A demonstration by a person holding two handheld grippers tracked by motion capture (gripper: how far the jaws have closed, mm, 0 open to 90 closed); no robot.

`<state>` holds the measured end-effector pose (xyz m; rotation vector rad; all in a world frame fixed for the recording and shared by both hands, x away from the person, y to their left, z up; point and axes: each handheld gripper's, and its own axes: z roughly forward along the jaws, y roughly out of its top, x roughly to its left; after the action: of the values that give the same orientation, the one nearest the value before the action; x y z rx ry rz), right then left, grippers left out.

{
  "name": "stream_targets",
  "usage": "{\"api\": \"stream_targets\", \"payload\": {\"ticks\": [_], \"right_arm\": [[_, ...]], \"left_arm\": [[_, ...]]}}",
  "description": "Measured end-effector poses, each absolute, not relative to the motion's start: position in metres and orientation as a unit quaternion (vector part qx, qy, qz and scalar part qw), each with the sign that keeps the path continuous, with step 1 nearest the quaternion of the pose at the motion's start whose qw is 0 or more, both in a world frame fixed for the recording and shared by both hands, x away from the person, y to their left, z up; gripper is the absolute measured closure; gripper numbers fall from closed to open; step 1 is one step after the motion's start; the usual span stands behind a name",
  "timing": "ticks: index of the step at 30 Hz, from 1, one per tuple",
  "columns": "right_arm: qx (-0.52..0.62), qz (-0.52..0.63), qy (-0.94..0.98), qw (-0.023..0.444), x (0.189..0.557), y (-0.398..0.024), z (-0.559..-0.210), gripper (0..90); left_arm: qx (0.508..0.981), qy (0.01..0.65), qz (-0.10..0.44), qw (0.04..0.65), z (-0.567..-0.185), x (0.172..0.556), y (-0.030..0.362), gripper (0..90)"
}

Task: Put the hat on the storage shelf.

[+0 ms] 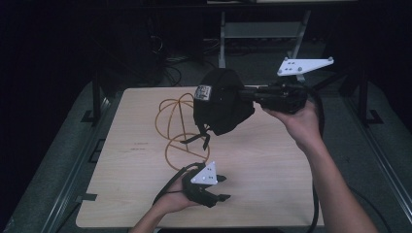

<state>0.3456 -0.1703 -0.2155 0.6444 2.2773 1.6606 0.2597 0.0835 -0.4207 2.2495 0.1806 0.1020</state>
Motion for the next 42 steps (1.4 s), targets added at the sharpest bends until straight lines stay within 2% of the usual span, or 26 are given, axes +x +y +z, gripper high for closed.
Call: {"api": "stream_targets", "payload": {"ticks": [26, 42], "right_arm": [[0.181, 0.551, 0.808, 0.1, 0.372, -0.094, -0.197, 83.5], [0.173, 0.533, 0.823, 0.089, 0.394, -0.045, -0.2, 83.4]], "left_arm": [[0.898, 0.062, 0.04, 0.433, -0.421, 0.259, 0.079, 41.6], [0.896, 0.051, 0.046, 0.439, -0.418, 0.257, 0.081, 41.7]]}}
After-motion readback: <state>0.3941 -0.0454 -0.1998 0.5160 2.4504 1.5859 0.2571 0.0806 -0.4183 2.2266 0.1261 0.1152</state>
